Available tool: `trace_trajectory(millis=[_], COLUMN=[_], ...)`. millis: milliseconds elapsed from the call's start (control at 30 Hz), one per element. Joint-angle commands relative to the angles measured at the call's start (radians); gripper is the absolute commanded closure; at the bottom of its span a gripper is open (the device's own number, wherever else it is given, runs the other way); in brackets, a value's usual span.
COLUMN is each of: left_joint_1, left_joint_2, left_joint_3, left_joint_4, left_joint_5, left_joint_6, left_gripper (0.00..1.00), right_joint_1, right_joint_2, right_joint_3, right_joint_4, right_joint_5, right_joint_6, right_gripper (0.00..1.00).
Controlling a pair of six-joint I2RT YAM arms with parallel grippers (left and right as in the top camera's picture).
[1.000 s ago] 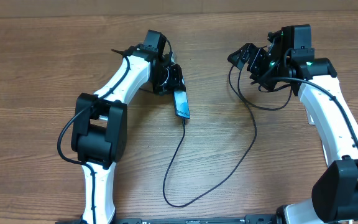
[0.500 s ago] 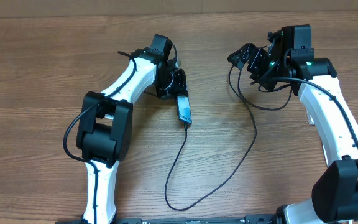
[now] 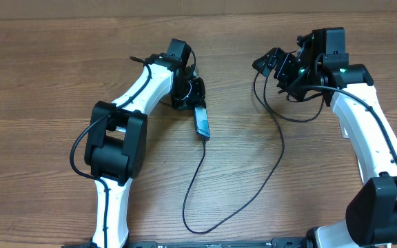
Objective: Plug charger to phone and switch on socket
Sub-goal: 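Lay the phone flat on the table and open the left gripper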
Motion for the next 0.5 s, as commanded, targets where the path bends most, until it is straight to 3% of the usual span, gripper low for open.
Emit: trace_trajectory(millis=[0, 467], left_joint_1=[-0.008, -0.014], left_joint_2=[0.003, 0.003], left_joint_3=[-0.006, -0.045], left_joint_4=[-0.002, 0.008], left_joint_5=[-0.007, -0.019], left_joint_6=[0.008, 0.011], left_gripper=[0.96, 0.96], right_joint_1=[-0.006, -0.006], right_joint_2=[-0.028, -0.028], right_joint_3=[0.009, 0.009], right_joint_4=[0.005, 0.005], right_joint_5=[0.018, 0.018], right_joint_6=[-0.008, -0.008], right_gripper=[0.00, 0.00])
